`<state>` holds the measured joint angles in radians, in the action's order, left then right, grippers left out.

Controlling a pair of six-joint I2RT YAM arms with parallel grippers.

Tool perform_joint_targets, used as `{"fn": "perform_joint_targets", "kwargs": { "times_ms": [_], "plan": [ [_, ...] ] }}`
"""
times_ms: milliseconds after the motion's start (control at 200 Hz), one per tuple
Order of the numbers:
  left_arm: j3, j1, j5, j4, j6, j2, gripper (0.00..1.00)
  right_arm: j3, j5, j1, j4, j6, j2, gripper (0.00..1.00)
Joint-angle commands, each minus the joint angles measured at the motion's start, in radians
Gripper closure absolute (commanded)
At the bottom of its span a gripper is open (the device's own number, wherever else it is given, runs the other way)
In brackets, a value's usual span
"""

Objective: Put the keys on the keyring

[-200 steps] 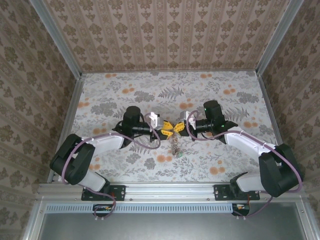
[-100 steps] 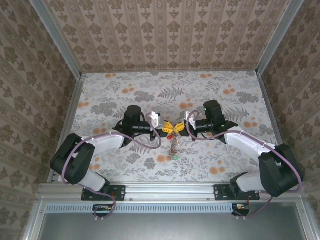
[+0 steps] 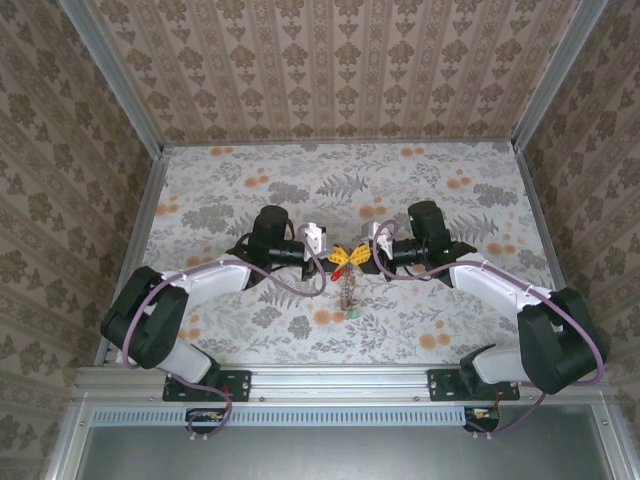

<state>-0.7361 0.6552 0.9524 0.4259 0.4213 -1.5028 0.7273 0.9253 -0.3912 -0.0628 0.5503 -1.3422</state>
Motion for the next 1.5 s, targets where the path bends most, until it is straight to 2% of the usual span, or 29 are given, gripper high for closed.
{"fn": "perform_joint_targets", "kwargs": {
  "times_ms": [0,160,370,440,625,665,735,840,1495],
  "plan": [
    [-0.018,0.009,-0.008,-0.001,0.041,0.009,1.0,0.03,-0.007,-0.012,0.05,0.045,0.02,0.85],
    [-0.008,0.001,-0.011,0.013,0.037,0.017,1.0,0.024,-0.067,-0.011,0.098,0.09,0.042,0.82],
    [-0.008,0.0,-0.005,0.02,0.031,0.015,1.0,0.018,-0.081,-0.012,0.09,0.096,0.045,0.83],
    [-0.006,0.0,-0.006,0.019,0.03,0.018,1.0,0.02,-0.09,-0.012,0.092,0.097,0.042,0.85],
    [-0.003,-0.002,-0.009,0.011,0.032,0.018,1.0,0.021,-0.094,-0.011,0.081,0.096,0.037,1.0],
    [-0.003,-0.002,-0.01,0.01,0.03,0.017,1.0,0.023,-0.089,-0.011,0.079,0.095,0.037,1.0],
    [-0.009,-0.002,0.002,0.005,0.026,0.01,0.89,0.024,-0.075,-0.011,0.067,0.088,0.033,1.0],
    [-0.02,0.0,0.021,-0.004,0.023,-0.003,0.81,0.027,-0.052,-0.011,0.054,0.076,0.028,1.0],
    [-0.051,0.013,0.015,-0.033,0.027,-0.039,0.78,0.026,-0.025,-0.011,0.024,0.045,0.03,1.0]
  ]
}}
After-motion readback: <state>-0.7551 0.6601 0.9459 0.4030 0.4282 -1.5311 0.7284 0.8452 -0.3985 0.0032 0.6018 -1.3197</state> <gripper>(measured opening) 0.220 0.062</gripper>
